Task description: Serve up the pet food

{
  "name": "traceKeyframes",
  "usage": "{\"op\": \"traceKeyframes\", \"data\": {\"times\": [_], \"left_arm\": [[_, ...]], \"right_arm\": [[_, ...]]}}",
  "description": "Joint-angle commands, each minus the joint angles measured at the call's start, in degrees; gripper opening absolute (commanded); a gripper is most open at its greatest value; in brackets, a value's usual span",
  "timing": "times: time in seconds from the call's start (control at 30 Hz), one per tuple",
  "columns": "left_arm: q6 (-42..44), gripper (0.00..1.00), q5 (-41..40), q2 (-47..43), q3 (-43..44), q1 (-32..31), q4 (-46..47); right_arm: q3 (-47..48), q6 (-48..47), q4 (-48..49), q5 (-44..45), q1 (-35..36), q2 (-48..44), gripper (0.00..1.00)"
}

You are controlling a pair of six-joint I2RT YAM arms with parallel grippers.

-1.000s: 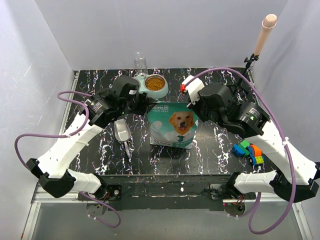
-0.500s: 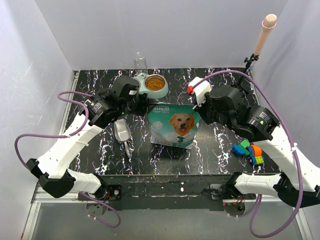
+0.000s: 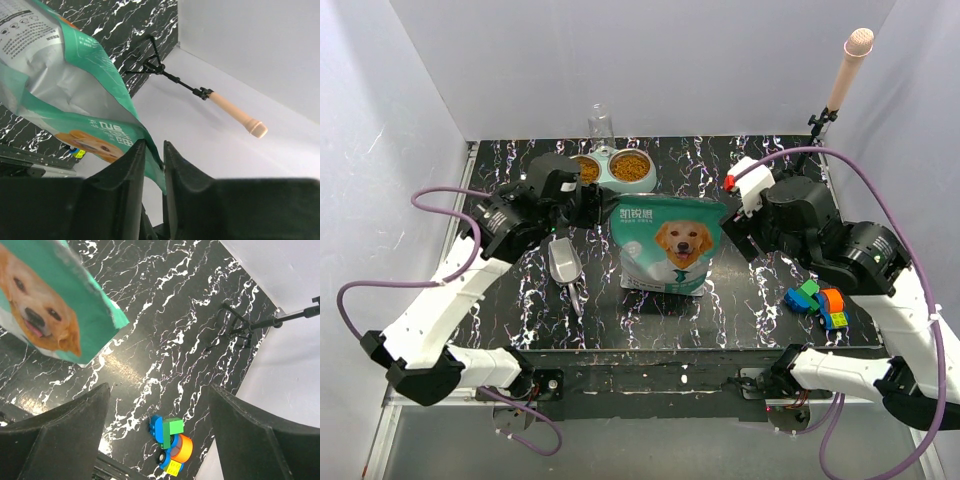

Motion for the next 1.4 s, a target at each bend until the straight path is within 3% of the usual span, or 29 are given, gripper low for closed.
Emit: {"op": "traceKeyframes", "data": {"times": [0.0,0.1,0.27,0.47,0.63,0.83,0.97,1.17,1.37], "left_arm": [[0.1,0.24,-4.6,-4.0,0.2,0.8,2.3],[0.0,0.38,-4.6,-4.0,0.3,0.7,2.5],[0.9,0.54,-5.1,-4.2,1.0,0.8,2.6],[6.6,0.62,-5.0,-6.5,4.6,0.8,4.6],[19.8,0.72,-10.8,-10.2,8.5,0.8,12.8],[43.3,0.79,-17.4,-8.4,18.0,0.8,12.2],[57.6,0.8,-18.3,-6.8,22.5,0.7,10.7],[68.3,0.86,-17.7,-6.8,25.5,0.7,11.1],[70.4,0.89,-18.0,-8.0,26.0,0.8,10.7]], "right_arm": [[0.4,-1.4,1.9,-4.0,0.0,-1.6,0.86],[0.7,-1.5,4.4,-7.8,0.0,-2.3,0.87],[1.1,0.0,6.6,-9.6,0.0,-2.8,0.88],[5.5,7.7,7.0,0.0,0.0,-5.0,0.89],[8.2,16.1,4.8,10.0,0.0,-9.6,0.9],[14.4,21.3,-5.8,18.5,0.0,-8.4,0.9],[17.7,21.9,-6.9,18.2,0.0,-8.1,0.91],[16.0,21.9,-1.0,18.5,0.0,-12.1,0.91],[15.7,23.3,1.2,18.4,0.0,-14.6,0.92]]}}
